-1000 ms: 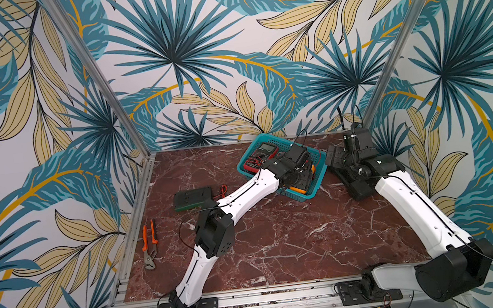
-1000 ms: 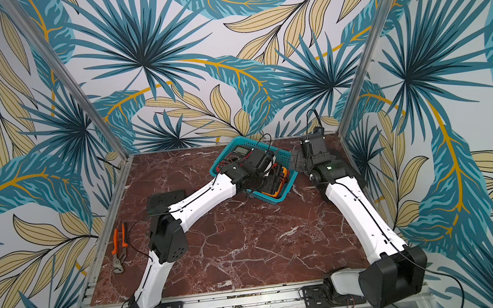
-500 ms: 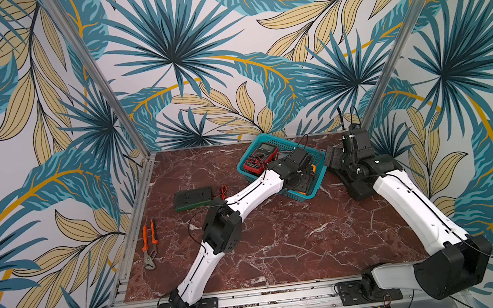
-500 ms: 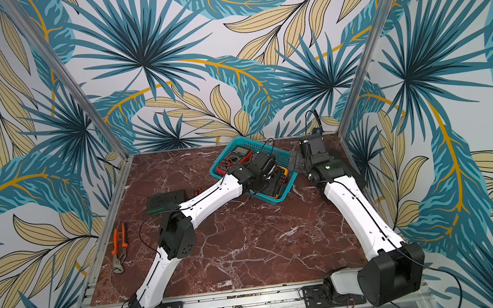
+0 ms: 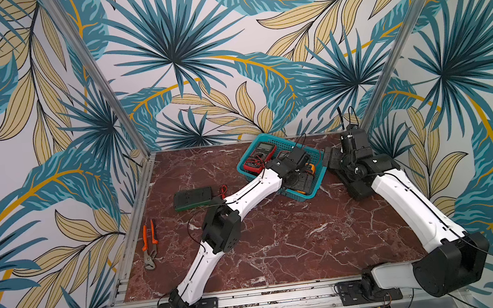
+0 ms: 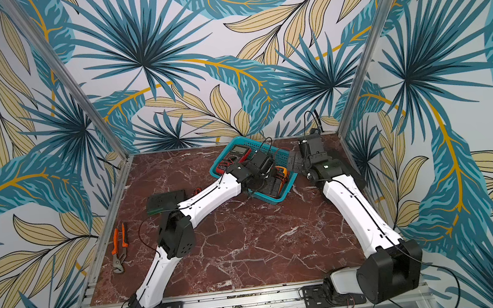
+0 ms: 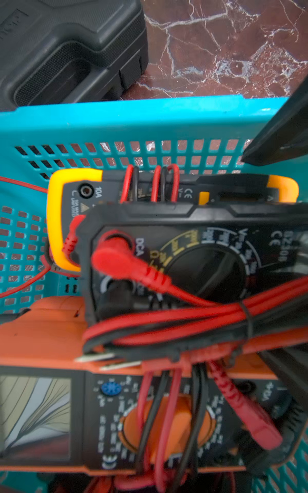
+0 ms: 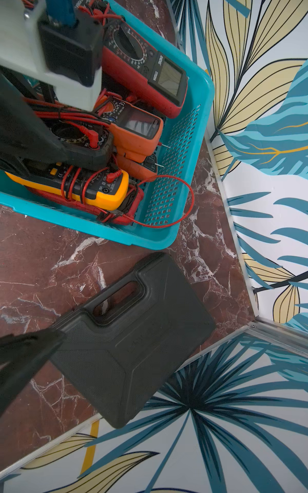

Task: Put the multimeter into the basket
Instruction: Place the multimeter in the basket, then move the multimeter to the center of the board.

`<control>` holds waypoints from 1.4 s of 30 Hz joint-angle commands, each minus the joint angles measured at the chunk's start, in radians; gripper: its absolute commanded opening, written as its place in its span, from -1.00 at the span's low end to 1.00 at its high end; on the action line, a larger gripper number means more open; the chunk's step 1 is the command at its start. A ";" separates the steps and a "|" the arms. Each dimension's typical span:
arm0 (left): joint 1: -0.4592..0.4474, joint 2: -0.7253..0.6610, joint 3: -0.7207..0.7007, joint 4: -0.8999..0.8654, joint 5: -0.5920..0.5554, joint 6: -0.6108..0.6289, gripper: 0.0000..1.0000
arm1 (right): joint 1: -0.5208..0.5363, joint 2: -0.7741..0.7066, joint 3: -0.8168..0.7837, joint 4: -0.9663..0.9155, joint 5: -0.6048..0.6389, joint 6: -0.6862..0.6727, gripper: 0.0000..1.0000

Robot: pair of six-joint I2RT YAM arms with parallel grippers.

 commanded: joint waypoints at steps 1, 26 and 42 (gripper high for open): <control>-0.002 -0.099 -0.024 0.057 -0.002 0.020 1.00 | -0.002 -0.001 -0.004 0.003 0.001 -0.018 0.99; 0.680 -0.794 -0.955 0.295 0.000 0.130 1.00 | 0.050 -0.171 -0.052 0.027 -0.233 0.004 0.98; 1.038 -0.382 -0.748 0.264 0.194 0.006 1.00 | 0.193 -0.107 -0.017 0.036 -0.186 -0.042 0.98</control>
